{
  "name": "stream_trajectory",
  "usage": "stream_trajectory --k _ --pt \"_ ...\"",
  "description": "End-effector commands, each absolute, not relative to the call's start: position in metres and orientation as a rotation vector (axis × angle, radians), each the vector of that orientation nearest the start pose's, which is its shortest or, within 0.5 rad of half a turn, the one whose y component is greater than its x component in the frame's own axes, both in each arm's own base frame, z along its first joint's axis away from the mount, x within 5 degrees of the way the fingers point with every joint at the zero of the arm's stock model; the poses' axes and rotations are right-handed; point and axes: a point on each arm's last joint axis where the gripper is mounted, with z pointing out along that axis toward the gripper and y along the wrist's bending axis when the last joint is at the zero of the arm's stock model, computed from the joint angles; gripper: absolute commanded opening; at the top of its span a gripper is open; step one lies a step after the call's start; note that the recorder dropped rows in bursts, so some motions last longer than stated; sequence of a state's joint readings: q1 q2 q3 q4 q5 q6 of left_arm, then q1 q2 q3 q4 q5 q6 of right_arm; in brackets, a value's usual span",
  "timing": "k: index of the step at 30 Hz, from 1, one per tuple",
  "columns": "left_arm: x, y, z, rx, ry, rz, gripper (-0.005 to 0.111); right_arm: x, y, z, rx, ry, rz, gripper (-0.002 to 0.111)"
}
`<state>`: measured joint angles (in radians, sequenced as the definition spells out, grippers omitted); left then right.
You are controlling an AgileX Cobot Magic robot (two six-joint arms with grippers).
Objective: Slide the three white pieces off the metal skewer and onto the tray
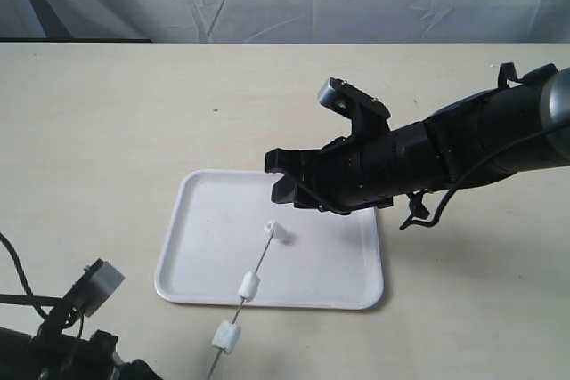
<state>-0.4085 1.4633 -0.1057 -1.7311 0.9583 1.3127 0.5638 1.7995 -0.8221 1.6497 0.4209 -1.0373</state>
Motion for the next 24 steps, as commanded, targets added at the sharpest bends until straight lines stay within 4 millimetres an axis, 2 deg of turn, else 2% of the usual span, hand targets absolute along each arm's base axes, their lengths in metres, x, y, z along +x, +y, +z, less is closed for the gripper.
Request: stream_trajectory --k 1,6,9,20,24 --pt "0.104 -0.122 0.131 0.165 2.695 -1.488 0.0 0.259 0.21 0.146 -0.177 2.601 1.035 0.034" --pt "0.119 -0.126 0.136 0.174 2.662 -1.435 0.0 0.252 0.214 0.149 -0.234 2.606 1.143 0.034" --pt "0.125 -0.129 0.139 0.185 2.64 -1.431 0.0 0.25 0.215 0.149 -0.271 2.61 1.151 0.034" --pt "0.129 -0.126 0.137 0.158 2.661 -1.359 0.0 0.245 0.218 0.152 -0.317 2.609 1.233 0.034" --pt "0.133 -0.128 0.139 0.164 2.643 -1.361 0.0 0.241 0.221 0.155 -0.343 2.606 1.32 0.034"
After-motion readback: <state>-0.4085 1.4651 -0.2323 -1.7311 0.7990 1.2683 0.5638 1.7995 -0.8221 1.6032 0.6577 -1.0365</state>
